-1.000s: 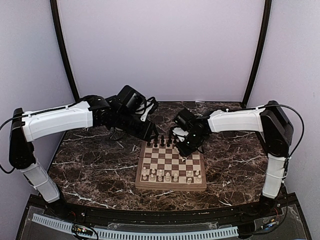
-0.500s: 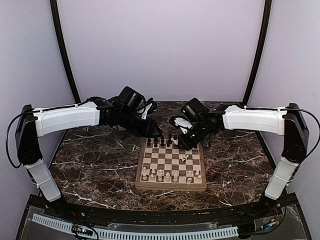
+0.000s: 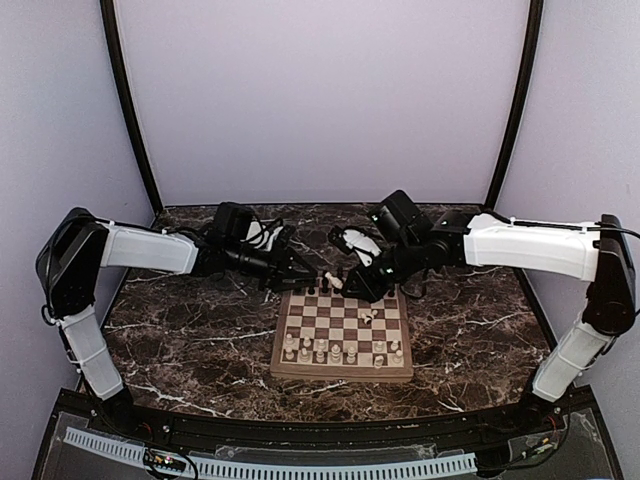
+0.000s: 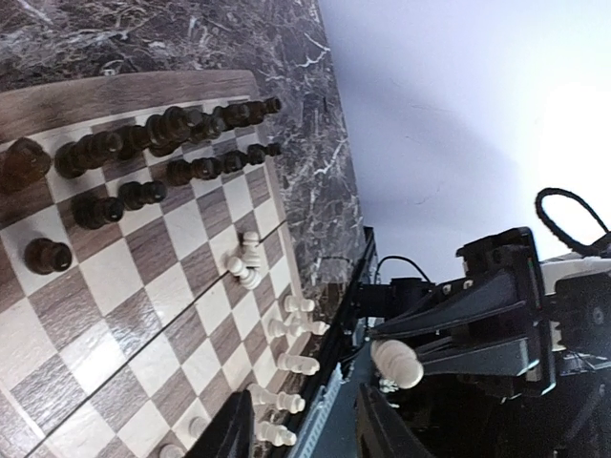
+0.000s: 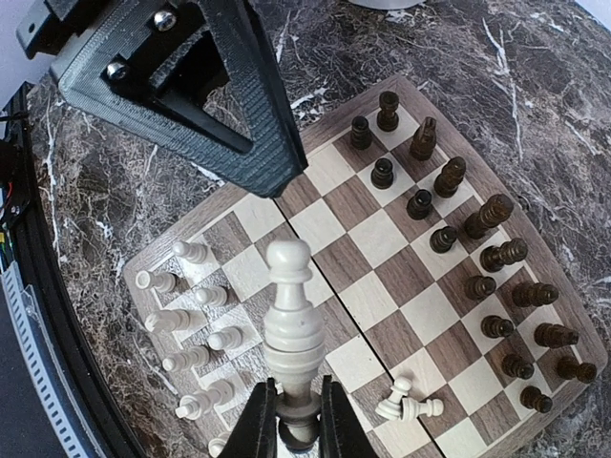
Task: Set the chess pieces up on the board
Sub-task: Pass from the right arm to the left
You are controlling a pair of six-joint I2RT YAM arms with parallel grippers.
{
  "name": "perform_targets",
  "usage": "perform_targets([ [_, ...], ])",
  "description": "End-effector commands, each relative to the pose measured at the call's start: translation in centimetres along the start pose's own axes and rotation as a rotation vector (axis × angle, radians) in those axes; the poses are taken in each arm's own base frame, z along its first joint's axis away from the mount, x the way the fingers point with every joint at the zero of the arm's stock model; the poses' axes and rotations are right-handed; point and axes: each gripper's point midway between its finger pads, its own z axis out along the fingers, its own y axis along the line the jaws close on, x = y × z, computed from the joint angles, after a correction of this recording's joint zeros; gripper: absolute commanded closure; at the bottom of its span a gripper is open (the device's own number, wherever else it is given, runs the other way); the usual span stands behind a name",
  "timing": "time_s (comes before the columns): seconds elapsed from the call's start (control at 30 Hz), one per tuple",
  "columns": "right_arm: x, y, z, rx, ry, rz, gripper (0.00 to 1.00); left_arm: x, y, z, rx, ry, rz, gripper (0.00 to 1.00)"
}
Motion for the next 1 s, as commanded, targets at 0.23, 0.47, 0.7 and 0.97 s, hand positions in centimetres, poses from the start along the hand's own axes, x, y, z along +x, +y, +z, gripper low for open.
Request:
perform_targets([
  [0.23, -1.5, 1.3, 0.7, -0.040, -0.017, -0.050, 0.97, 0.0, -4.6, -0.3, 0.206, 0.079, 0.031, 0.61],
  [0.47, -2.2, 1.6, 0.7, -0.044, -0.029, -0.059, 0.97, 0.2, -4.6, 0.1, 0.209, 0.110, 0.021, 0.64],
  [0.7, -2.3, 1.8, 0.7, -0.049, -0.030, -0.061, 0.97, 0.2, -4.6, 0.5, 0.211, 0.126, 0.024, 0.69],
  [0.97, -2.6, 1.3, 0.9, -0.024, -0.029, -0.060, 0.97, 0.3, -4.7, 0.8, 0.222, 0.150, 0.022, 0.82],
])
